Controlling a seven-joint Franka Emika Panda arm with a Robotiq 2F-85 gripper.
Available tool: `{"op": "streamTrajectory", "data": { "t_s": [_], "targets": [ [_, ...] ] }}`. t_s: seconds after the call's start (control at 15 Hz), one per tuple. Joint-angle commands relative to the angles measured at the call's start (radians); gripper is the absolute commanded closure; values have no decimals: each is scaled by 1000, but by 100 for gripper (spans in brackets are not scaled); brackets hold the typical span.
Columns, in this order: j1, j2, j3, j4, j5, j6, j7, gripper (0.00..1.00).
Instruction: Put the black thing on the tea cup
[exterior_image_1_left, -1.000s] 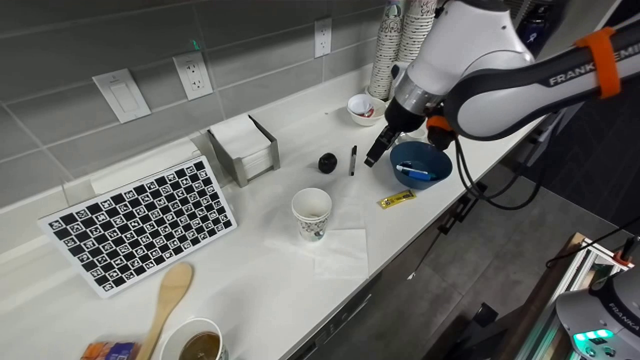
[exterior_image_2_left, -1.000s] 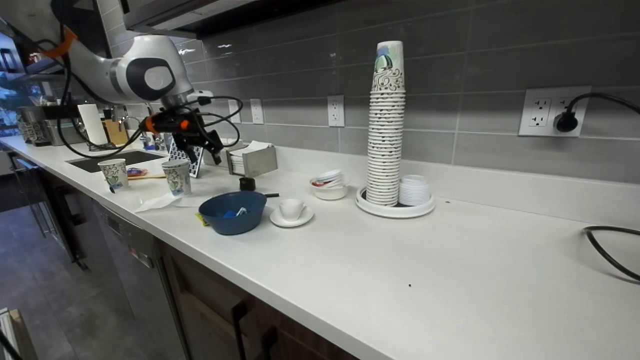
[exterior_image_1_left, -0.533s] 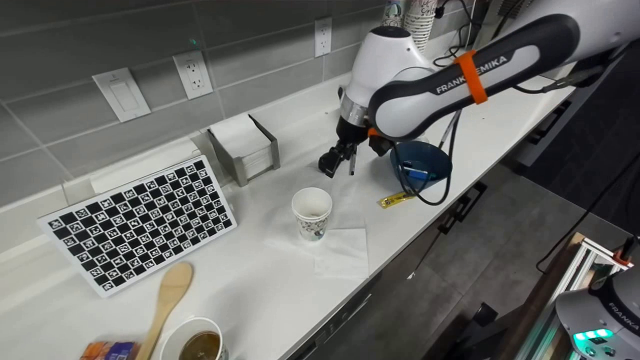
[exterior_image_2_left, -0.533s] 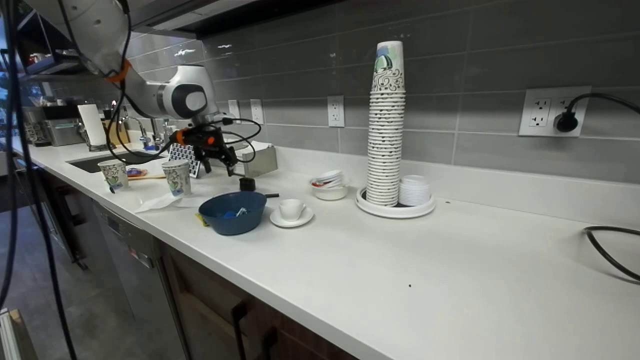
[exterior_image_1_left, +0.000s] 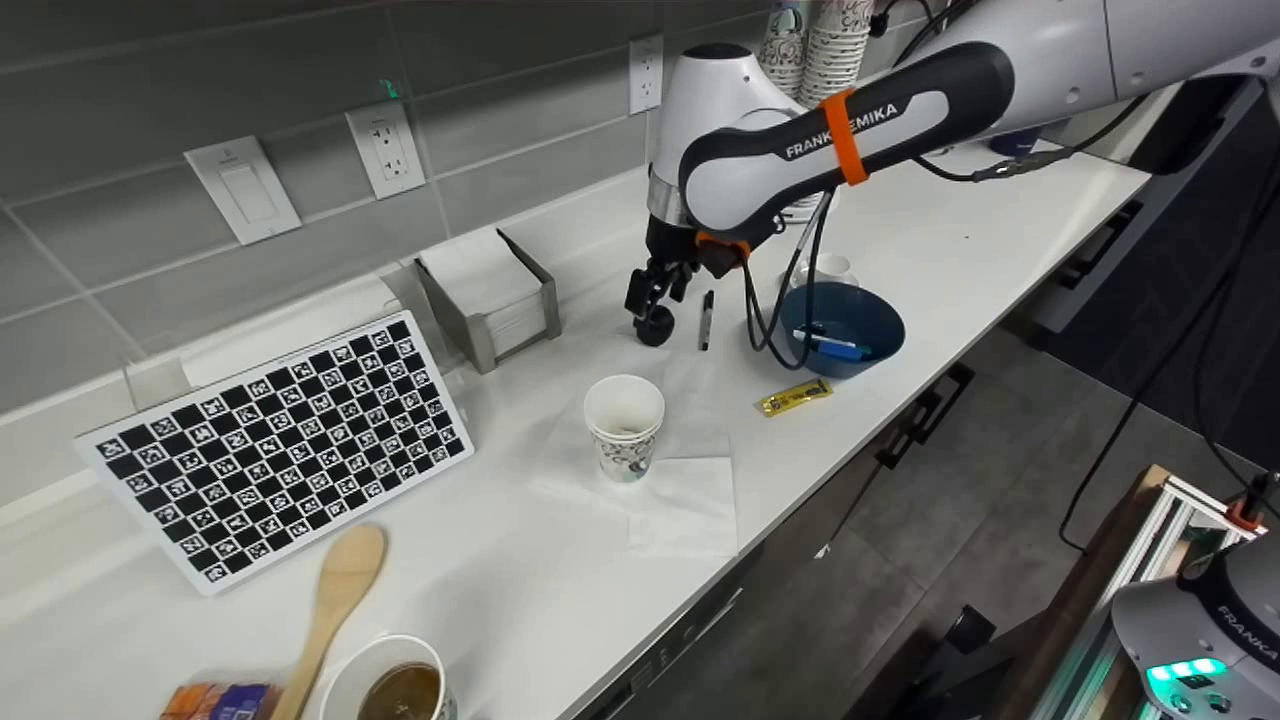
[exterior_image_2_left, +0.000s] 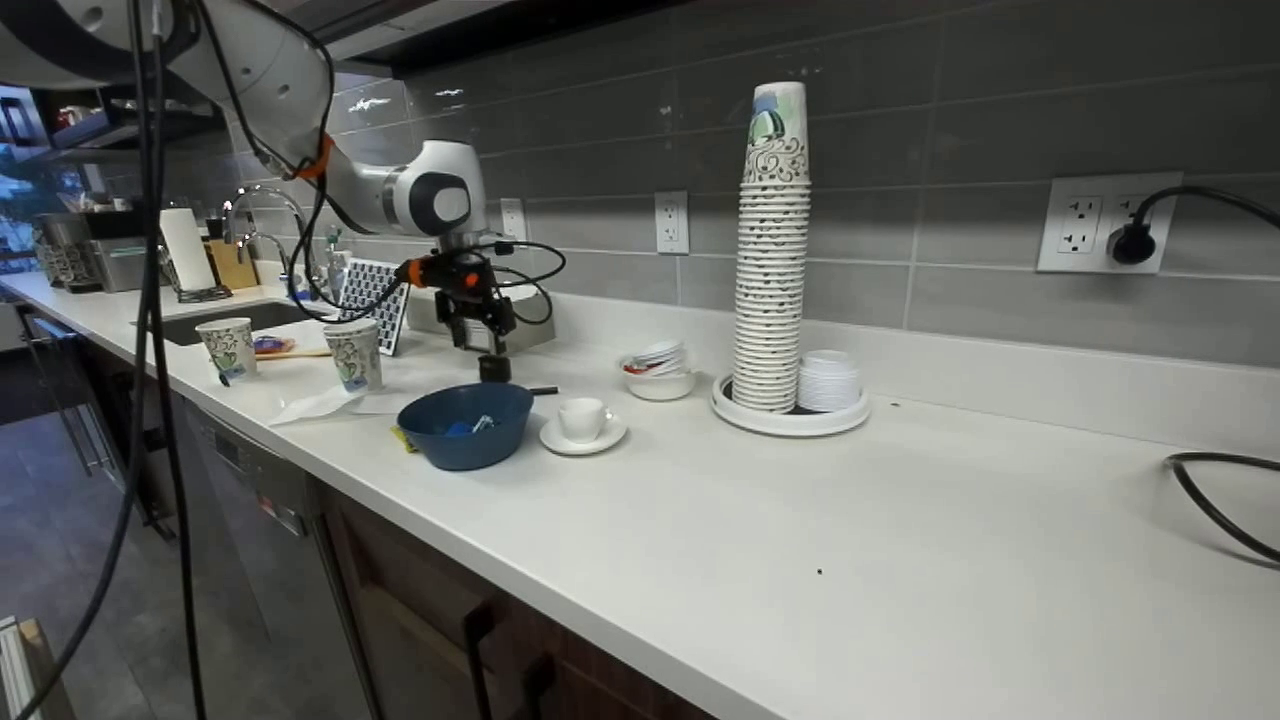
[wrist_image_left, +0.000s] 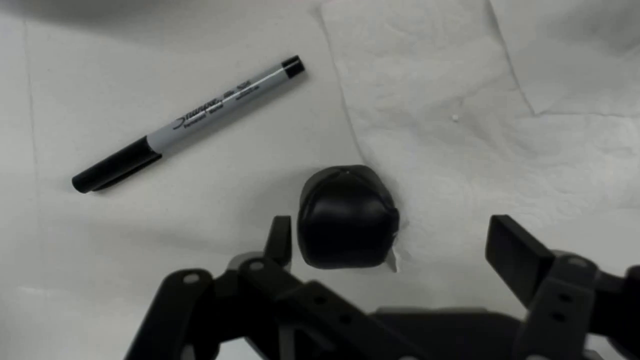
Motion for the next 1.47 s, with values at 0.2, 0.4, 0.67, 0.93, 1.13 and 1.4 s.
{"op": "streamTrajectory", "data": {
  "t_s": [0.2, 0.4, 0.67, 0.93, 1.13, 1.4],
  "targets": [
    [3, 150, -16, 178, 8, -48, 2, 0],
    [22, 185, -43, 215, -18, -44, 38, 31],
    [39, 163, -58, 201, -25, -98, 69, 55],
    [42, 70, -49, 122, -22, -154, 71, 81],
    [25, -73, -50, -2, -20, -99, 60, 89],
    [-19, -255, -99, -174, -13, 57, 154, 92]
  ]
}}
